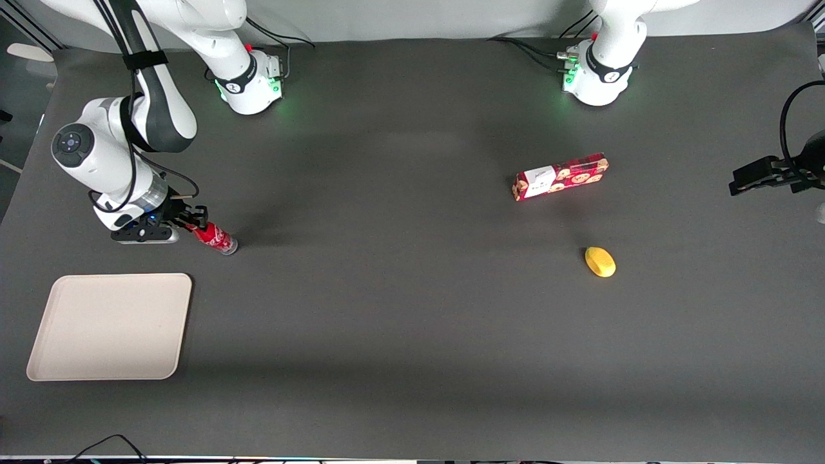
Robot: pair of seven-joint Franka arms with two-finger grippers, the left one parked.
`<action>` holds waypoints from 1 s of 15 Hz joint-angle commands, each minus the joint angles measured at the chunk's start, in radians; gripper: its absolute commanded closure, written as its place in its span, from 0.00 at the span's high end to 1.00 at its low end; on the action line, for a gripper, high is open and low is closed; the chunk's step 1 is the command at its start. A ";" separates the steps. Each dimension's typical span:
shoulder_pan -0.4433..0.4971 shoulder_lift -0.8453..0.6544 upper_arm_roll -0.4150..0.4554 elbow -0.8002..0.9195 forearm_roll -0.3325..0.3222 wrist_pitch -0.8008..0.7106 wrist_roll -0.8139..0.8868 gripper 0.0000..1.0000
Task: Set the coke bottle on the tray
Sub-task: 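Lower the right gripper and close it around the bottle's body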
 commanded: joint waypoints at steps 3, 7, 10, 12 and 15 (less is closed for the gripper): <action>0.006 -0.049 -0.004 0.159 -0.006 -0.216 0.007 0.00; 0.004 -0.043 -0.019 0.339 -0.008 -0.392 0.006 0.00; 0.003 -0.027 -0.042 0.465 -0.010 -0.486 0.003 0.00; -0.006 0.008 -0.053 0.560 -0.014 -0.544 -0.006 0.00; -0.032 0.106 -0.062 0.769 -0.101 -0.668 -0.057 0.00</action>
